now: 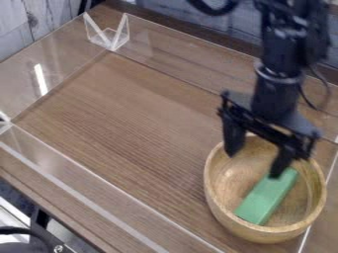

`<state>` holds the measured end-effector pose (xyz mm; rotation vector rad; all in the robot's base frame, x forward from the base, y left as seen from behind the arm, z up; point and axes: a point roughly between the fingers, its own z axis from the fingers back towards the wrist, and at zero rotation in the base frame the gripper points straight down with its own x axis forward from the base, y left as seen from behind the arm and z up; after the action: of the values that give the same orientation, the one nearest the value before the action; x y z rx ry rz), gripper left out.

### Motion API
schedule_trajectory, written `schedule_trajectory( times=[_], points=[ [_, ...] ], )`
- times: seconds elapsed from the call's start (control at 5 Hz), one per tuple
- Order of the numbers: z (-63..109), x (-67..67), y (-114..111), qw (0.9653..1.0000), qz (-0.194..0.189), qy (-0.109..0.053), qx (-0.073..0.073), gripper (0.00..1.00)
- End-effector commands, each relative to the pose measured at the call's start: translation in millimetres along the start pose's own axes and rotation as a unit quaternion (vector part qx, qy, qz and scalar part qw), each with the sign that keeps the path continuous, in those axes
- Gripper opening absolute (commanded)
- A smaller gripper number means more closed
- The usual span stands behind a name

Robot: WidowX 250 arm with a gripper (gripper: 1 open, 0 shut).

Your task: Move green stick from inside the wooden bowl to the table next to it

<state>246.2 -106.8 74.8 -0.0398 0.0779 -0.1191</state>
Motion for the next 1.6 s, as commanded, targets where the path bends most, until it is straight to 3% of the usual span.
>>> schedule_trajectory(
  times=[0.0, 0.2, 0.4, 0.6, 0.8, 1.2, 1.4],
  points=[
    [3.1, -1.0, -16.5, 0.9995, 0.008, -0.032, -0.002, 1.00],
    [-11.9, -4.6, -9.5, 0.9983, -0.036, -0.046, 0.002, 1.00],
    [-12.9, -5.8, 0.6, 0.9965, -0.053, -0.064, 0.006, 1.00],
    [-4.8, -9.7, -15.6, 0.9942, -0.060, -0.088, 0.015, 1.00],
    [-4.4, -9.4, -26.1, 0.9925, -0.069, -0.099, 0.016, 1.00],
    [21.8, 1.6, -10.3, 0.9913, -0.063, -0.115, 0.013, 1.00],
    [9.9, 6.0, -8.4, 0.9906, -0.074, -0.115, 0.011, 1.00]
  ],
)
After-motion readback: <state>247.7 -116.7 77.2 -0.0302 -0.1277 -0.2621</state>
